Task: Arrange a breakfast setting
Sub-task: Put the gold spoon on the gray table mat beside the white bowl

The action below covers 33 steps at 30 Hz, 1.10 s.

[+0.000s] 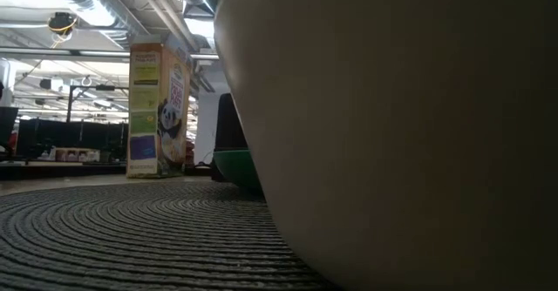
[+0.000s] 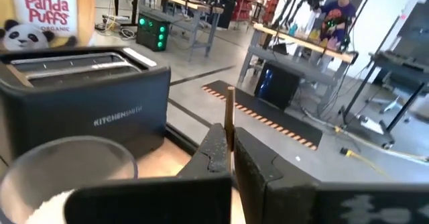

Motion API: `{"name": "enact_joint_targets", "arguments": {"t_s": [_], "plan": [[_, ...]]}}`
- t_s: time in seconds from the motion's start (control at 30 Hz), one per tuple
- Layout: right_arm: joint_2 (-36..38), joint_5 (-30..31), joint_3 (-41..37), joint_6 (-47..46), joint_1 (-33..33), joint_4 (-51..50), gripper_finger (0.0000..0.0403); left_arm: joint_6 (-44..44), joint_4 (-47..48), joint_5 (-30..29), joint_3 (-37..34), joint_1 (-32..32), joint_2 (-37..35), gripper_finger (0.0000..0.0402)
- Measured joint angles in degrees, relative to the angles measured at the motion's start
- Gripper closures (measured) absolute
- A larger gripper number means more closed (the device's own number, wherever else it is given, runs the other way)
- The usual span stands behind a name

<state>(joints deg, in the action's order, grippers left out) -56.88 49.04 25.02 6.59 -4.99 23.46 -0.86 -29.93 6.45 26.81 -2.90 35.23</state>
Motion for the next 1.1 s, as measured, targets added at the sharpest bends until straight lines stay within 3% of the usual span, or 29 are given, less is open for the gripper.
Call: {"name": "enact_joint_targets", "arguments": {"t_s": [0.33,0.67,0.83,1.1], "plan": [[0.0,0.0,7.0,1.9,1.0,-9.7,0.0403,1.0,0.8,-1.1,0.0,0.0,0.0,0.0025],[0.0,-1.0,11.9,6.4,1.0,-10.6,0.0403,1.5,1.0,-3.3,0.0,-0.1,0.0,0.0025],[0.0,-2.5,16.2,7.9,2.5,-13.6,0.0403,4.6,0.9,-9.9,0.0,-0.1,0.0,0.0025],[0.0,-5.3,23.9,8.9,7.4,-20.7,0.0403,6.0,1.0,-14.7,0.0,-0.1,0.0,0.0025]]}}
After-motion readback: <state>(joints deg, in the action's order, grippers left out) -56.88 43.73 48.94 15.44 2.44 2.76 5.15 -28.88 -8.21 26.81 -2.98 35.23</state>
